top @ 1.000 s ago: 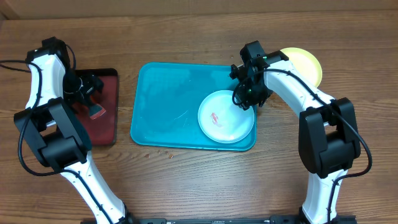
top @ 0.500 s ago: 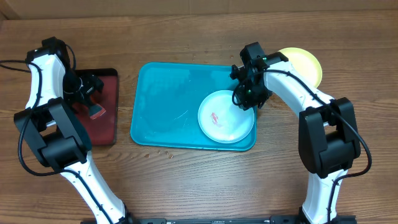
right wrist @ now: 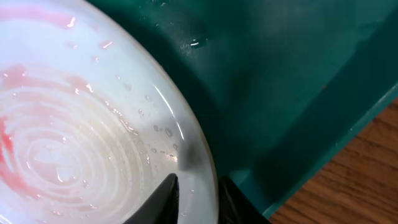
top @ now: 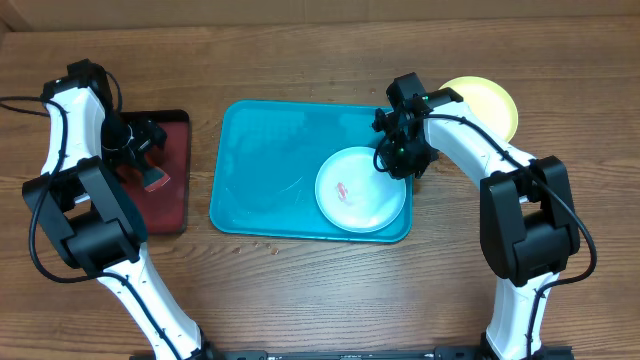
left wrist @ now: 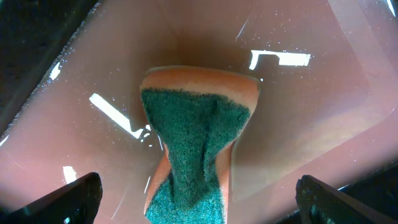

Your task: Clean dirty plates on tray and stack at the side

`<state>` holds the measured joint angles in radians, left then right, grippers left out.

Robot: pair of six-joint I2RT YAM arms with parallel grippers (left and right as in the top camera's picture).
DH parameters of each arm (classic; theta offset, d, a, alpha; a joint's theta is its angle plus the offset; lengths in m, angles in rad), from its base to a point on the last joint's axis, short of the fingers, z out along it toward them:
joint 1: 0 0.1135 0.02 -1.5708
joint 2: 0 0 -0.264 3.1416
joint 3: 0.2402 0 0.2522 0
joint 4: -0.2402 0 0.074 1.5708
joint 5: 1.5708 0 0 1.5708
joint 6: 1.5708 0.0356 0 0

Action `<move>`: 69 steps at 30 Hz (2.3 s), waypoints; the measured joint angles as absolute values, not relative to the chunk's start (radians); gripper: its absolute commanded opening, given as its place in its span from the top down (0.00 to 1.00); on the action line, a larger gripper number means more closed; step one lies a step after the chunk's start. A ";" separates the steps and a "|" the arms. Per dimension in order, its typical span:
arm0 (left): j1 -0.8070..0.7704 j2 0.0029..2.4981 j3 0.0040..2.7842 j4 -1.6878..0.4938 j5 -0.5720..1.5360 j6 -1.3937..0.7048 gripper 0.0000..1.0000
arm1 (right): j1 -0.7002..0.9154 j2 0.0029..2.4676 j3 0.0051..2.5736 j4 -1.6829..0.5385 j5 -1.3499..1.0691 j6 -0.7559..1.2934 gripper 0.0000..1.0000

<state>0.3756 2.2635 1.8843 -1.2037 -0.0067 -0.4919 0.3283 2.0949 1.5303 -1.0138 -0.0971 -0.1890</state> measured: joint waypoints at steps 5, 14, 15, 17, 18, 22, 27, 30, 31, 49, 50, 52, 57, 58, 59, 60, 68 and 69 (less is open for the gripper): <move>0.376 2.263 1.884 -1.204 0.029 -0.492 0.00 | 0.344 2.095 1.530 -0.967 -0.097 -0.132 0.96; 0.376 2.263 1.884 -1.204 0.144 -0.492 0.00 | 0.448 2.095 1.530 -0.766 -0.108 0.070 0.80; 0.376 2.263 1.884 -1.204 0.150 -0.492 0.00 | 0.455 2.095 1.530 -0.758 -0.108 0.085 0.77; 0.376 2.263 1.884 -1.206 0.156 -0.492 0.00 | 0.464 2.095 1.530 -0.755 -0.108 0.121 0.71; 0.376 2.263 1.884 -1.207 0.159 -0.492 0.00 | 0.464 2.095 1.530 -0.757 -0.107 0.128 0.71; 0.376 2.263 1.884 -1.208 0.165 -0.492 0.00 | 0.461 2.095 1.530 -0.792 -0.103 0.146 0.71; 0.376 2.263 1.884 -1.208 0.165 -0.492 0.00 | 0.459 2.095 1.517 -0.784 -0.097 0.151 0.71; 0.376 2.263 1.884 -1.208 0.165 -0.493 0.08 | 0.459 2.095 1.491 -0.756 -0.097 0.159 0.76; 0.376 2.263 1.884 -1.208 0.166 -0.494 0.09 | 0.459 2.096 1.484 -0.749 -0.097 0.164 0.78; 0.376 2.263 1.884 -1.222 0.008 -0.521 0.15 | 0.459 2.104 1.481 -0.712 -0.097 0.263 0.85; 0.376 2.263 1.884 -1.222 -0.001 -0.523 0.14 | 0.459 2.106 1.481 -0.709 -0.097 0.270 0.85; 0.376 2.263 1.884 -1.222 -0.015 -0.525 0.15 | 0.459 2.112 1.481 -0.702 -0.097 0.282 0.84; 0.376 2.263 1.864 -1.218 -0.032 -0.529 0.33 | 0.459 2.119 1.481 -0.675 -0.099 0.295 0.92; 0.376 2.263 1.857 -1.214 -0.035 -0.529 0.34 | 0.459 2.119 1.481 -0.673 -0.100 0.297 0.93; 0.376 2.263 1.850 -1.210 -0.036 -0.530 0.35 | 0.459 2.119 1.481 -0.674 -0.101 0.297 0.94; 0.376 2.263 1.846 -1.206 -0.036 -0.530 0.36 | 0.459 2.119 1.481 -0.673 -0.106 0.298 0.95; 0.376 2.263 1.810 -1.162 -0.041 -0.531 0.48 | 0.460 2.119 1.482 -0.673 -0.120 0.304 0.95; 0.376 2.263 1.810 -1.156 -0.042 -0.532 0.57 | 0.460 2.119 1.482 -0.673 -0.120 0.303 0.95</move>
<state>0.3756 2.2635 1.8103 -1.1564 -0.0422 -0.5320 0.4599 2.1193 1.4818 -0.6731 -0.1200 0.3035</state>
